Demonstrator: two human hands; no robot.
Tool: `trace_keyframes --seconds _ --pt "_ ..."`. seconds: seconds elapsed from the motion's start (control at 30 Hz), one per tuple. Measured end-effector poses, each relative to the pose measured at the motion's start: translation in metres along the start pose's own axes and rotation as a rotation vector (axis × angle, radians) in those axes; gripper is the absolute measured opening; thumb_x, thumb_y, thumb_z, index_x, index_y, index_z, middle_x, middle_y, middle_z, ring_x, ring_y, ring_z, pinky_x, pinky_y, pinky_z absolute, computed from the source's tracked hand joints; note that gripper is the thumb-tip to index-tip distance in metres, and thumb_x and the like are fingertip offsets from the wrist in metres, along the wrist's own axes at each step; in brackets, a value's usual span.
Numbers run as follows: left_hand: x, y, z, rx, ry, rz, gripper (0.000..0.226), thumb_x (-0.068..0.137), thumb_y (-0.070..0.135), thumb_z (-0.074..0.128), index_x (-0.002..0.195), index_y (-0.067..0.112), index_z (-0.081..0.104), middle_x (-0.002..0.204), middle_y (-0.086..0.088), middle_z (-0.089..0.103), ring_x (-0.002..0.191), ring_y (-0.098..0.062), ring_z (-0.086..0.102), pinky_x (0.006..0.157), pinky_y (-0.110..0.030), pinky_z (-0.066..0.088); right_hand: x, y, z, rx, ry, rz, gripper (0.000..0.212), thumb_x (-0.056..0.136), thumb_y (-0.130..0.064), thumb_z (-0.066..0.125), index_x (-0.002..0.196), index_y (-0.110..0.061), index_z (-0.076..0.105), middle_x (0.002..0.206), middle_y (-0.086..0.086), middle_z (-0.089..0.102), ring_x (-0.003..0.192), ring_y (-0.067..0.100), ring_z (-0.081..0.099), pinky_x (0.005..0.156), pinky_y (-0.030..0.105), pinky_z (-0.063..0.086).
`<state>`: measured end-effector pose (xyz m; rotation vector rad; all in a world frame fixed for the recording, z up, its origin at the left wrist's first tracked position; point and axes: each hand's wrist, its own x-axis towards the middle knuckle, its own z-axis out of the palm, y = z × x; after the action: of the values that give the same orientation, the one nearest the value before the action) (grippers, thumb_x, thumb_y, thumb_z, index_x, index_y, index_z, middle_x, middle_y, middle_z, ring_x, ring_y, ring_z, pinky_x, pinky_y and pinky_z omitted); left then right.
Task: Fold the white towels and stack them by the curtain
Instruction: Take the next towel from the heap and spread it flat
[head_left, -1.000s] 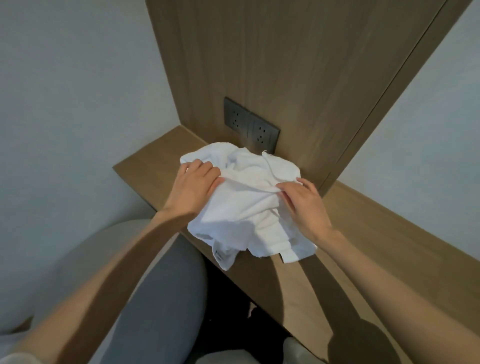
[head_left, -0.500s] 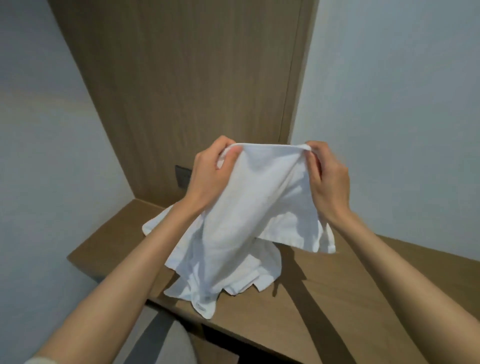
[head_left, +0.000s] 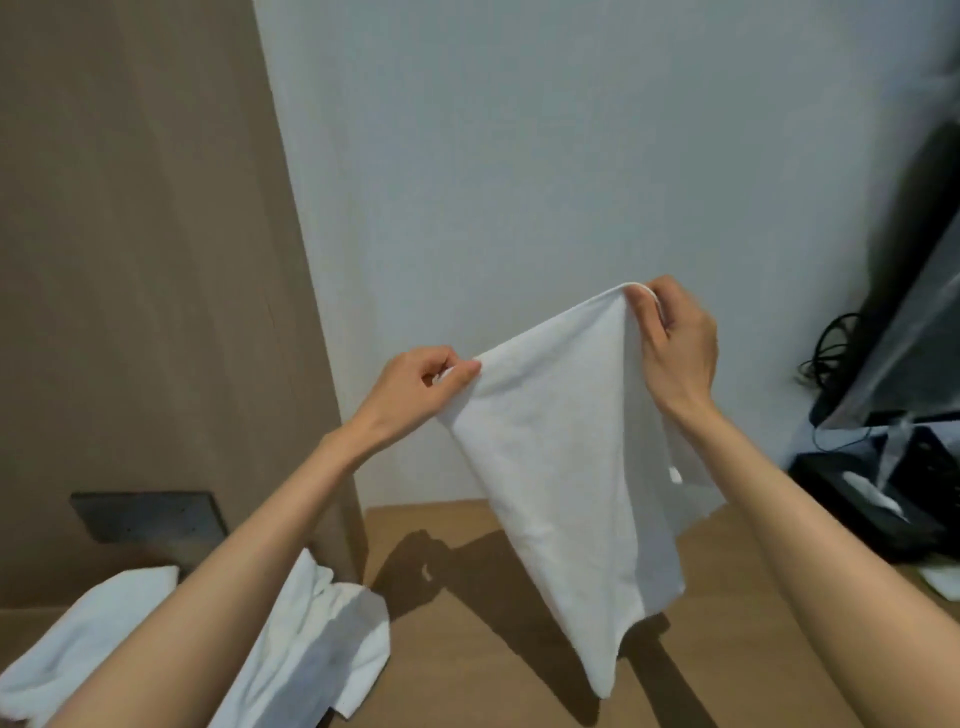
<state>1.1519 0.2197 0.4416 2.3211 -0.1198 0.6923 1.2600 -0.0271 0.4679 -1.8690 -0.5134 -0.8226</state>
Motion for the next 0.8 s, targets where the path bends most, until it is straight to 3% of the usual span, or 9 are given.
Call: trace_keyframes --seconds 0.13,0.2,0.3,0.4,0.47,0.57,0.7,0.8 --pt "0.032 -0.007 0.066 0.103 -0.125 0.012 0.047 0.077 0.067 0.045 0.056 0.025 0.047 0.055 0.013 0.047 0.060 0.000 0.045 0.055 -0.017 0.032 0.033 0.055 -0.023 0.078 0.046 0.048 0.034 0.097 -0.036 0.048 0.065 -0.028 0.040 0.060 -0.011 0.042 0.058 0.006 0.035 0.055 0.025 0.026" --pt "0.044 -0.014 0.097 0.131 -0.121 -0.012 0.046 0.079 0.065 0.047 0.053 0.027 0.043 0.056 0.014 0.049 0.059 -0.001 0.046 0.056 -0.018 0.032 0.045 0.086 -0.033 0.089 0.026 0.063 0.031 0.096 -0.037 0.049 0.070 -0.020 0.048 0.059 -0.008 0.043 0.056 0.004 0.035 0.053 0.021 0.027" --pt "0.056 -0.032 0.133 0.203 -0.095 -0.088 0.047 0.089 0.048 0.057 0.052 0.025 0.040 0.050 0.005 0.044 0.055 -0.009 0.045 0.052 -0.024 0.030 0.056 0.131 -0.054 0.086 -0.010 0.086 0.032 0.096 -0.037 0.050 0.069 -0.019 0.046 0.058 -0.011 0.042 0.054 0.002 0.036 0.054 0.018 0.029" --pt "0.059 -0.052 0.153 0.253 -0.083 -0.162 0.041 0.096 0.029 0.055 0.057 0.023 0.043 0.056 0.001 0.045 0.060 -0.021 0.047 0.055 -0.034 0.028 0.066 0.170 -0.075 0.091 -0.034 0.110 0.038 0.095 -0.035 0.052 0.064 -0.022 0.037 0.056 -0.008 0.035 0.054 0.003 0.031 0.055 0.024 0.025" --pt "0.060 -0.062 0.164 0.235 -0.044 -0.282 0.031 0.097 0.023 0.052 0.067 0.015 0.052 0.068 -0.004 0.050 0.070 -0.026 0.051 0.060 -0.033 0.030 0.070 0.194 -0.084 -0.002 -0.120 0.110 0.039 0.094 -0.038 0.055 0.063 -0.018 0.041 0.057 -0.003 0.037 0.055 0.006 0.033 0.054 0.027 0.025" --pt "0.062 -0.070 0.171 0.084 0.127 -0.492 0.030 0.097 0.023 0.051 0.068 0.020 0.051 0.066 0.000 0.051 0.068 -0.022 0.047 0.056 -0.028 0.031 0.067 0.225 -0.091 -0.316 -0.328 0.020 0.043 0.089 -0.048 0.058 0.072 -0.009 0.056 0.063 0.002 0.054 0.060 0.017 0.047 0.051 0.023 0.027" --pt "0.079 -0.064 0.154 0.221 0.191 -0.408 0.016 0.087 0.027 0.067 0.078 0.017 0.060 0.072 -0.001 0.061 0.072 -0.022 0.055 0.060 -0.032 0.035 0.076 0.249 -0.094 -0.521 -0.522 -0.007 0.053 0.078 -0.055 0.067 0.077 -0.003 0.059 0.069 0.008 0.059 0.064 0.025 0.050 0.046 0.026 0.022" --pt "0.106 -0.056 0.142 0.404 0.202 -0.304 0.020 0.086 0.029 0.069 0.081 0.010 0.064 0.076 -0.010 0.064 0.079 -0.030 0.060 0.068 -0.035 0.034 0.097 0.252 -0.085 -0.622 -0.534 -0.007 0.043 0.080 -0.048 0.070 0.084 -0.007 0.059 0.085 0.011 0.065 0.078 0.029 0.057 0.050 0.033 0.020"
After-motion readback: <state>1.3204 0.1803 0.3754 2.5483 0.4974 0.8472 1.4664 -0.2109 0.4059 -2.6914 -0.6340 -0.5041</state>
